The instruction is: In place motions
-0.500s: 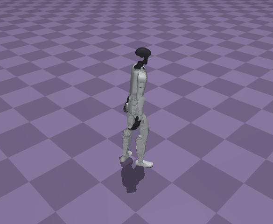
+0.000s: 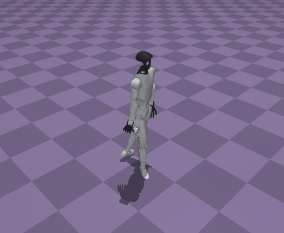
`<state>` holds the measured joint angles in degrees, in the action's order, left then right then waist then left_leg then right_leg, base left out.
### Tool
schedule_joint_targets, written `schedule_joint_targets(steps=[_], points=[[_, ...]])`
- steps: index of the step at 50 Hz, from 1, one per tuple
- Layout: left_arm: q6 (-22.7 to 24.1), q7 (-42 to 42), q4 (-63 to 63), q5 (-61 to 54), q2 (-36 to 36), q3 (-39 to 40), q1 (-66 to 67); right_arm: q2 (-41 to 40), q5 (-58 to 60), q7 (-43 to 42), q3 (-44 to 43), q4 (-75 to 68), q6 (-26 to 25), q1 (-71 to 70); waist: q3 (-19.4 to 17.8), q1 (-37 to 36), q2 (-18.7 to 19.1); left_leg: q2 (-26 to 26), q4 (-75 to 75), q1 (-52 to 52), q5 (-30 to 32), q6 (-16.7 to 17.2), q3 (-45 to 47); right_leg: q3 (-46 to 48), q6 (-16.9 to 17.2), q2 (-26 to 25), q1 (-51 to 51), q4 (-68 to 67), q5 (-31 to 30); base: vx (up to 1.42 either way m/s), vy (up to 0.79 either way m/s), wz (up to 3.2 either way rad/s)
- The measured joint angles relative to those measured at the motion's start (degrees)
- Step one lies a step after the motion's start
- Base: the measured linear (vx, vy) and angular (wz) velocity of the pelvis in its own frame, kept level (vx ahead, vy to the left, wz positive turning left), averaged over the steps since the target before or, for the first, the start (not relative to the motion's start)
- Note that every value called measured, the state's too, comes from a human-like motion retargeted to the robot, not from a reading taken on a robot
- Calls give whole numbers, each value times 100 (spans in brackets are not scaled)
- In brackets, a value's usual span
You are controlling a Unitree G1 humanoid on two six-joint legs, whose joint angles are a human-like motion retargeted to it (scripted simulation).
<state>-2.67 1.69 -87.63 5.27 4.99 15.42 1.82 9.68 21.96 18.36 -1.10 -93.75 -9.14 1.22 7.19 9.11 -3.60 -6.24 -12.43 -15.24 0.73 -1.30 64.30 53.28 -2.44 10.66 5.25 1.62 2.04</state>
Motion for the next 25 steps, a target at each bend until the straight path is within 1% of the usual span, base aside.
schedule_joint_targets(steps=[2,3,4,6,8,10,12,14,18,20,22,23,25], points=[[34,49,60,82,-12,-83,-28,-11,96,61,34,135,1,-73,-16,-100,-291,-11,-700,166,70,-540,-335,-279,25,268,-38,60,-33,15,-18,-123],[43,64,62,86,-14,-109,-65,-21,128,106,50,228,5,-108,-41,-194,-379,-95,-1128,354,50,-665,-635,-383,29,350,-33,44,-38,12,-16,-141],[47,65,58,65,-30,-124,-96,-31,154,144,73,332,12,-134,-74,-289,-378,-174,-1490,640,35,-633,-1148,-517,24,351,-12,6,-36,9,-9,-148],[53,54,50,-6,-80,-149,-172,-37,206,210,108,551,26,-206,-146,-438,-245,-238,-2012,1313,-38,-396,-2317,-753,-7,222,48,-37,-42,4,-5,-129],[68,37,82,-62,-114,-197,-241,-35,261,244,135,759,54,-304,-217,-520,-123,-159,-2116,1775,-144,-243,-3051,-897,-35,105,102,-31,-73,0,-6,-108],[90,7,157,-52,-108,-286,-265,-41,283,257,188,934,98,-372,-279,-538,-57,-100,-1836,1947,-224,-233,-3296,-1056,-35,74,155,-59,-89,0,-1,-97],[108,-22,237,18,-85,-370,-278,-41,274,300,235,1057,131,-414,-323,-567,-7,-74,-1462,2055,-365,-295,-3305,-1222,-13,57,215,-93,-91,4,0,-88],[121,-22,278,92,-75,-426,-293,-43,272,342,243,1120,139,-427,-362,-619,65,0,-1085,2189,-474,-284,-3457,-1379,7,0,261,-123,-72,5,1,-81],[124,-5,202,194,-59,-546,-368,-43,253,299,174,1037,99,-408,-441,-723,299,204,-490,2570,-505,-1,-4365,-1597,0,-249,294,-144,-49,3,3,-63],[121,-10,135,212,-66,-598,-378,-34,218,253,133,918,74,-349,-470,-692,418,237,-159,2615,-463,106,-4585,-1577,-5,-360,255,-147,-45,6,4,-28],[117,-18,73,226,-70,-620,-378,-16,195,220,113,752,40,-299,-499,-696,498,194,139,2531,-313,176,-4390,-1592,-17,-466,185,-123,-56,11,7,-41],[114,-27,37,242,-71,-619,-373,-2,191,200,105,626,11,-276,-517,-708,543,169,324,2442,-110,234,-4190,-1614,-20,-537,131,-102,-65,14,9,-50],[122,-39,-10,275,-89,-612,-308,30,212,139,95,418,-43,-186,-490,-665,608,252,600,2248,-190,290,-4164,-1643,-10,-620,31,-87,-54,15,10,-30]])
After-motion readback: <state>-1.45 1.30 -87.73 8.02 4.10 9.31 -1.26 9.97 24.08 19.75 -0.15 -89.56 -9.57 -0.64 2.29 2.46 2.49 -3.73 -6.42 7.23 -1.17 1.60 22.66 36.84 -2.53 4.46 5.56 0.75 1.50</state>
